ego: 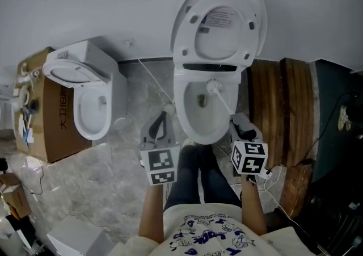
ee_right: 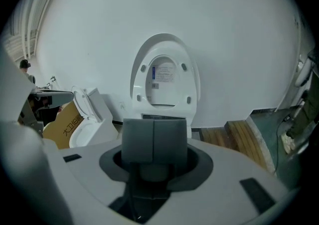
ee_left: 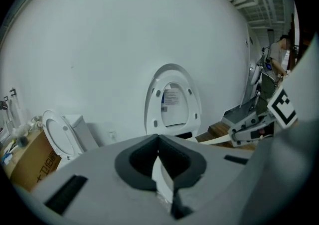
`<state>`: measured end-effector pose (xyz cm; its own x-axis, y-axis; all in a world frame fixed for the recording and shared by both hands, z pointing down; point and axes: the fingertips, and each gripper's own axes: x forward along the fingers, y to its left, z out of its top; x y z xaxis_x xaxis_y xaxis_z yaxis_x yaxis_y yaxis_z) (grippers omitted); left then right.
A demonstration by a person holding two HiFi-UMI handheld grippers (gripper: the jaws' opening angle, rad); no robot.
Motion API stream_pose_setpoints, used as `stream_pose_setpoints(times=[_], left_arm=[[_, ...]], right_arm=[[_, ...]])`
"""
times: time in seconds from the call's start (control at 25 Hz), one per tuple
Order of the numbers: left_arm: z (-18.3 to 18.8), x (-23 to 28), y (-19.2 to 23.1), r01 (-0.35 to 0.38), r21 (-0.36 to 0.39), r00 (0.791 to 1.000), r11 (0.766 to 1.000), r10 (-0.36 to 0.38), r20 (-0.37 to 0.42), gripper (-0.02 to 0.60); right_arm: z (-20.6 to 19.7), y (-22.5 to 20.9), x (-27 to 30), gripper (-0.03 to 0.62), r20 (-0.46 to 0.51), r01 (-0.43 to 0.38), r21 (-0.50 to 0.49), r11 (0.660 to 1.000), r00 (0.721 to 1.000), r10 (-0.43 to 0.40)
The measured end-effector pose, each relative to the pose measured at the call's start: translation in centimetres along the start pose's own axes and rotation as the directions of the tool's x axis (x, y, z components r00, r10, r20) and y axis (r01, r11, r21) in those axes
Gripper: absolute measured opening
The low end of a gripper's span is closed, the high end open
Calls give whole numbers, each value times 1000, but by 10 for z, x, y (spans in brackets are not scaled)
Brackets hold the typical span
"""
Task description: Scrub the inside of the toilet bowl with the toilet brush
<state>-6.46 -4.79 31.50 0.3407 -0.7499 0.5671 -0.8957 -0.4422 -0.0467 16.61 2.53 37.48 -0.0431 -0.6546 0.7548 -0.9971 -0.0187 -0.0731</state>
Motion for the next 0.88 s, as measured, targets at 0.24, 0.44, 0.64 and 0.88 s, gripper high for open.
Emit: stream_pose_setpoints(times=[0.24,0.44,0.64,0.88], left_arm=[[-15,19,-6,-5,-10,999,1000,4,-37,2],[-29,34,-8,-7,-14,998,1000,6,-68,2],[-45,49,-10,-8,-24,996,1000,6,-93,3],[-64,62,-16,-3,-30,993,1000,-1,-118,2]], right_arm=[[-18,-7,27,167,-65,-11,-9,1000,998,11],[-33,-14,52,167,-106,-14,-10,1000,994,13],[-50,-17,83,167,-155,-15,15,1000,988,17],[-74,-21,122,167,-222,-20,8,1000,975,21]])
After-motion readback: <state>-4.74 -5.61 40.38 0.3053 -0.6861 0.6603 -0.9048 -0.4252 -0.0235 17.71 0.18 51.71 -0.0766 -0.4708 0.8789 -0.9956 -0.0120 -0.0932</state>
